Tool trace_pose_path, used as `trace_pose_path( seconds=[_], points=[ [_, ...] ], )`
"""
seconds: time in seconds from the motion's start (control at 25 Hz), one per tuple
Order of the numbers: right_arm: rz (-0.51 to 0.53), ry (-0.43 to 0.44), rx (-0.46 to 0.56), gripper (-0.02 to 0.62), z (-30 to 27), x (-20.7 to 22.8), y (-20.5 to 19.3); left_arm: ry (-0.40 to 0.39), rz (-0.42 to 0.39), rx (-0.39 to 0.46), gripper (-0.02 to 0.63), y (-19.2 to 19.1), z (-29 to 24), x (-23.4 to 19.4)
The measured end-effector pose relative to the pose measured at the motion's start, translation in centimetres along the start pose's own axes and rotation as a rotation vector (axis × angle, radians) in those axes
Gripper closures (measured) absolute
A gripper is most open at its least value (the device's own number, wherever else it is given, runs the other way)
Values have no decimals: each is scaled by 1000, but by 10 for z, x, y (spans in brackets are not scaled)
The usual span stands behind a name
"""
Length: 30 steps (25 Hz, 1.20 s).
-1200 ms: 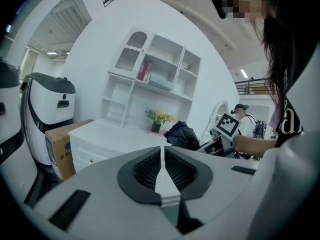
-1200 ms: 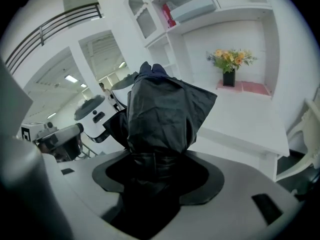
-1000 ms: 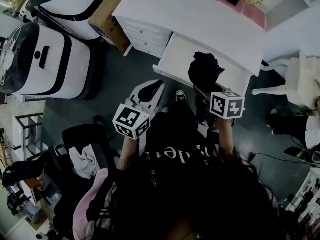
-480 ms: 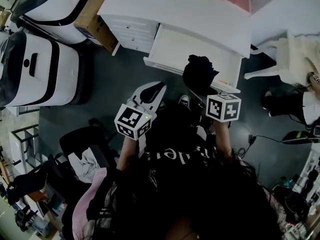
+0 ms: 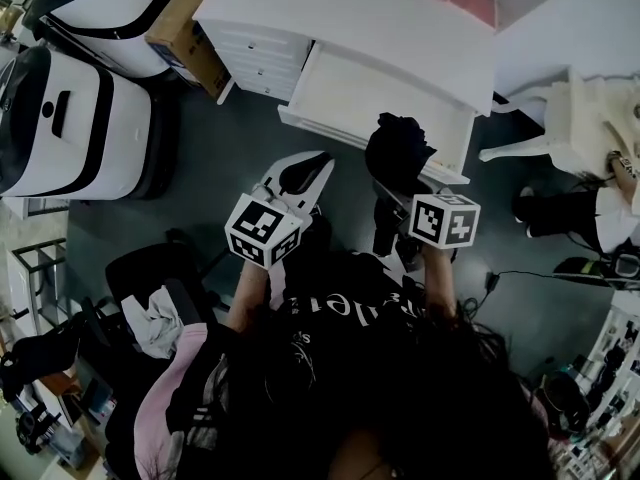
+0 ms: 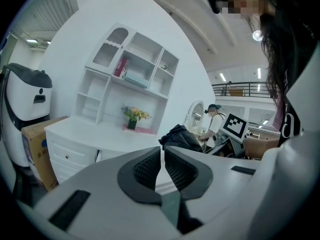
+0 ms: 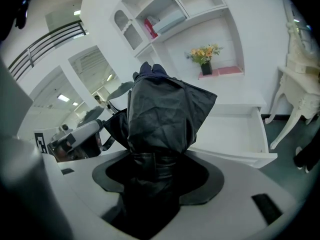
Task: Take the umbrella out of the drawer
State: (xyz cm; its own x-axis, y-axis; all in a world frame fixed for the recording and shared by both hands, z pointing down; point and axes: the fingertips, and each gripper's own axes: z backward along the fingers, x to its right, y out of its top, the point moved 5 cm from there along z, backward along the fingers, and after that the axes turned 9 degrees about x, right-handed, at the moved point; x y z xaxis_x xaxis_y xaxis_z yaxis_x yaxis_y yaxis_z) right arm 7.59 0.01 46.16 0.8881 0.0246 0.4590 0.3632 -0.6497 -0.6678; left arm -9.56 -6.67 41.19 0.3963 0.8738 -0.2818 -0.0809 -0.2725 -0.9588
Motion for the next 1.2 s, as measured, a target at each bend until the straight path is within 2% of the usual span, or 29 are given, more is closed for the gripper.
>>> trace_pose_path(
  seconds=[0.28,0.52,0.84,1.2],
  points=[
    [-30,-23,57,316,69,24,-26,8,-20,8,580,-5,-7,51],
    [-49,-41,87,316,137,55,-62,-46,-25,6,580,-21,-16,143],
    [-71,-27,98,316,218,67,-124,-93,-27,-41,580,-53,3,251],
    [-111,-2,122,316,254,59,-173,-83,-62,-75,580,-69,38,297]
  ],
)
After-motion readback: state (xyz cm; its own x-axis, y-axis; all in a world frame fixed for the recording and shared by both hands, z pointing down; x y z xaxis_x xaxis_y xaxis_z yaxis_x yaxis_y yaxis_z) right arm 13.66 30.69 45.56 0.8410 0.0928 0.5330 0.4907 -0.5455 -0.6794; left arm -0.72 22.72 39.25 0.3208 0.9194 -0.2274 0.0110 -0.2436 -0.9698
